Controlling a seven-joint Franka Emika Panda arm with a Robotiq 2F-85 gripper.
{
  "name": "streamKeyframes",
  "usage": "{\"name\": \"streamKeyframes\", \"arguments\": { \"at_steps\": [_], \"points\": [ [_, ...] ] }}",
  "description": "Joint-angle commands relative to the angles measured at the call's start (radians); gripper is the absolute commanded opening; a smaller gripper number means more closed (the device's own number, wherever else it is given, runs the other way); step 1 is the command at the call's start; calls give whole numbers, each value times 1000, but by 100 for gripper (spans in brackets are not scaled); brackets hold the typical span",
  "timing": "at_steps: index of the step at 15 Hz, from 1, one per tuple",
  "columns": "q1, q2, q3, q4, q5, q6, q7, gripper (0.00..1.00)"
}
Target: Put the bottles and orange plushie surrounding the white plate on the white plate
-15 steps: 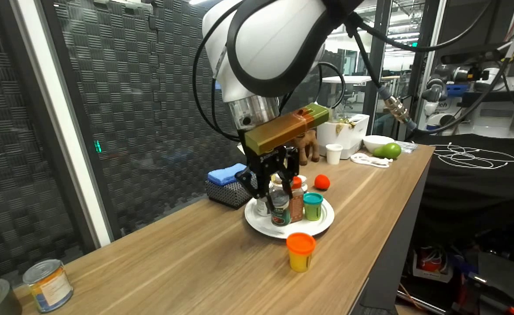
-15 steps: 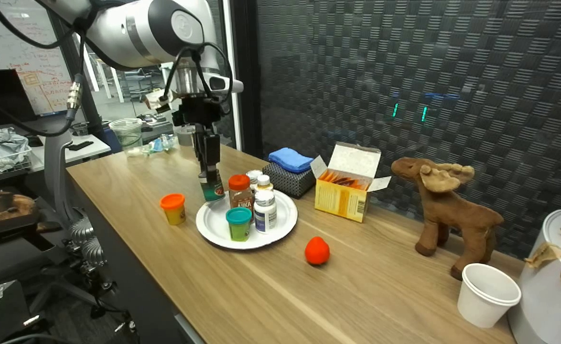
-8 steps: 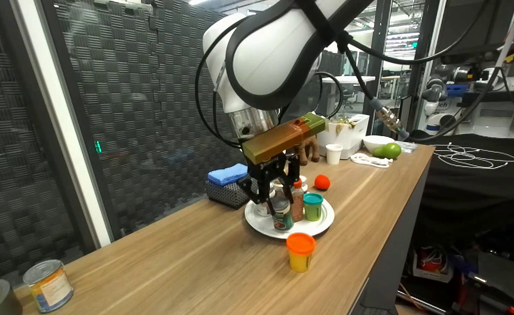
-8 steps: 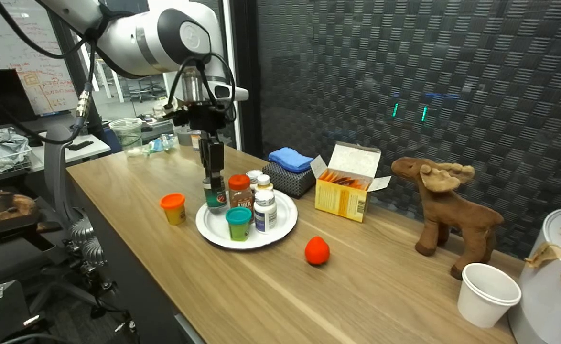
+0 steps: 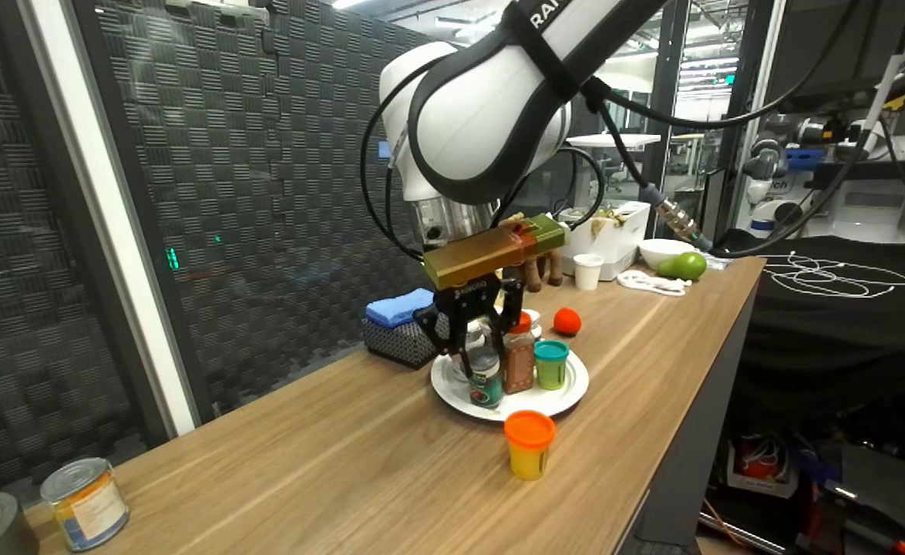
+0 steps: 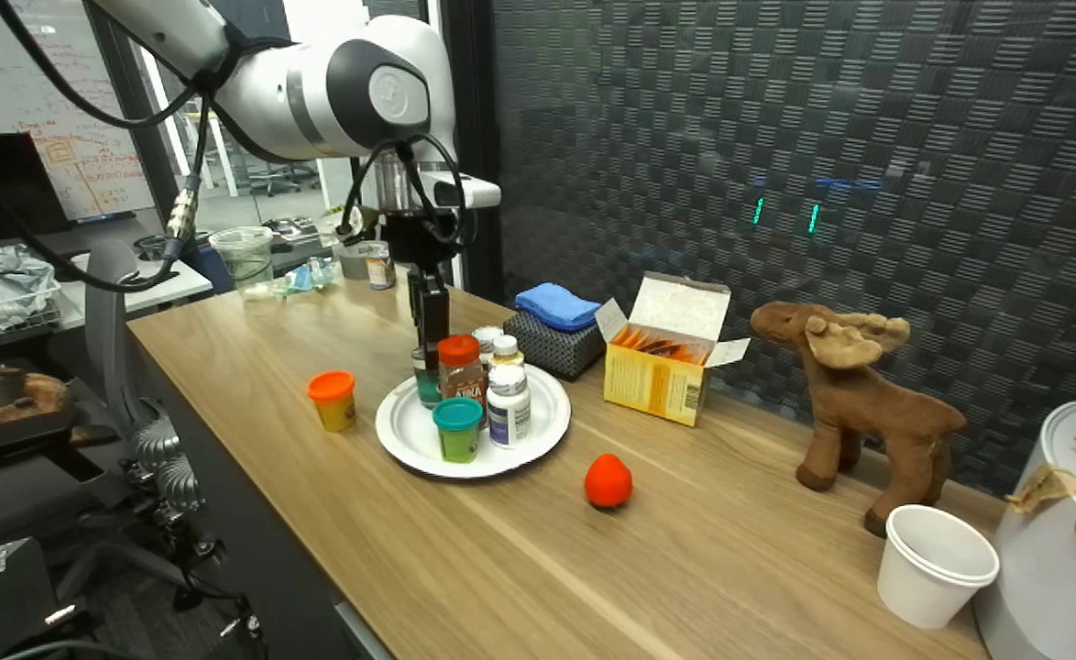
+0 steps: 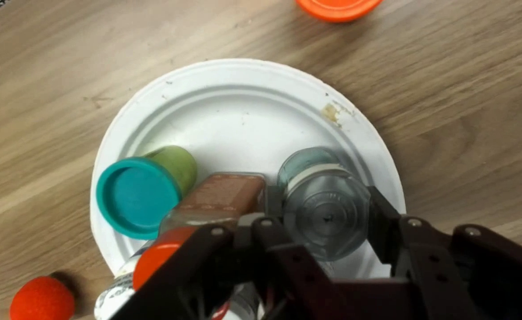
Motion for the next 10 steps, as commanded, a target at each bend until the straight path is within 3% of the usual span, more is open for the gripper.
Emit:
{"name": "streamKeyframes", "arguments": {
  "at_steps": [1, 6, 7, 8, 10],
  "points": [
    [-20, 26, 6, 33, 78, 30, 0, 23],
    [-22, 16, 0, 27, 96, 59, -1, 23],
    [-21, 10, 4, 26, 101, 52, -8, 73],
    [-20, 9, 5, 25, 99, 52, -8, 74],
    [-3, -18, 2, 19, 69, 53, 4, 87]
  ]
}}
